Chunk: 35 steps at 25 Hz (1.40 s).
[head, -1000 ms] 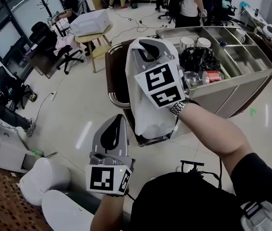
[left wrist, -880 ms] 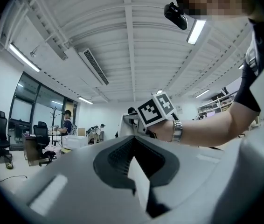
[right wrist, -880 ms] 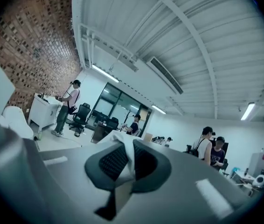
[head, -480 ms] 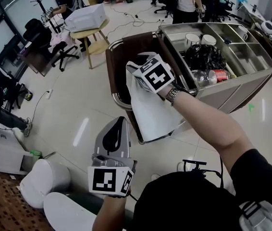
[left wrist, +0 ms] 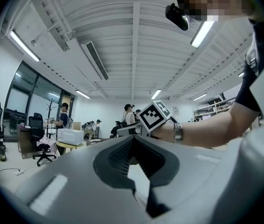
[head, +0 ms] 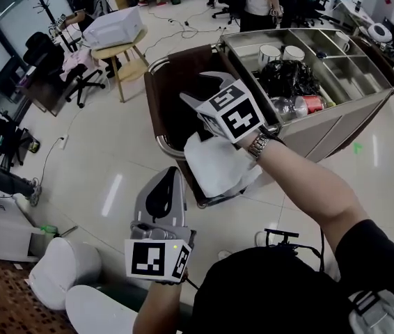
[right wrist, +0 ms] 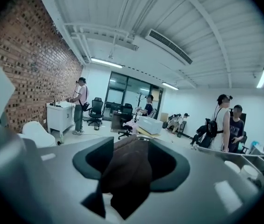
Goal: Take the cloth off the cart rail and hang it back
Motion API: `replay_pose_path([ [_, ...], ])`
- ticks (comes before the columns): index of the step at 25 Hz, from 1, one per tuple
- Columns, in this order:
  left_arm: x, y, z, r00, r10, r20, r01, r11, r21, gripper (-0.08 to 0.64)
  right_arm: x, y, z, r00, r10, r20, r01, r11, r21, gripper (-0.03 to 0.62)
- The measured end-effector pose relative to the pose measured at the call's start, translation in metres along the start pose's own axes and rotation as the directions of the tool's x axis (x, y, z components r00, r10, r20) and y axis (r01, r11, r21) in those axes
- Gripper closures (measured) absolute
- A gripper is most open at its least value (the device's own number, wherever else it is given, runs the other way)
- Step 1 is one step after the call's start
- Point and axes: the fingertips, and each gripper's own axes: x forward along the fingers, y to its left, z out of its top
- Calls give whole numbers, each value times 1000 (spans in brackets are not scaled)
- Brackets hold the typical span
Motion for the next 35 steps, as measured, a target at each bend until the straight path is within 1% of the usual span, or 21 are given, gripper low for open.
replay_pose_path([
  [4, -2, -11, 4, 1000, -28, 9, 28, 1000, -11, 558, -32, 6, 15, 998, -19, 57, 19, 1000, 3, 379],
  [8, -5, -25, 10, 998, -57, 15, 58, 998, -19, 558, -71, 17, 30, 993, -31, 117, 31, 1000, 0, 403],
  [12, -8, -39, 17, 997, -71, 21, 71, 997, -25, 558, -115, 30, 46, 981, -37, 189, 38, 999, -3, 433],
  [17, -16, -58, 28, 997, -79, 23, 80, 997, -24, 558, -171, 52, 58, 962, -26, 272, 32, 999, -15, 471],
  [22, -13, -99, 22, 998, -59, 15, 59, 998, -4, 558, -236, 57, 37, 936, 4, 353, 8, 999, -35, 511],
  [24, -11, -115, 22, 999, -50, 9, 49, 999, 6, 558, -257, 60, 30, 927, 22, 374, -5, 999, -46, 517],
  [25, -11, -123, 23, 999, -45, 5, 45, 999, 11, 558, -268, 63, 28, 926, 27, 377, -12, 999, -41, 526],
  [27, -14, -139, 26, 999, -34, -2, 34, 999, 16, 558, -290, 72, 22, 933, 26, 358, -31, 999, 8, 538],
  [29, -17, -157, 29, 1000, -25, -8, 25, 999, 23, 558, -311, 77, 16, 931, 35, 363, -46, 999, 21, 549],
  [32, -18, -184, 29, 1000, -10, -15, 10, 999, 40, 558, -338, 79, 4, 934, 49, 355, -80, 994, 74, 560],
  [35, -20, -206, 27, 1000, 8, -17, -7, 998, 55, 558, -358, 81, -11, 928, 71, 365, -108, 991, 82, 569],
])
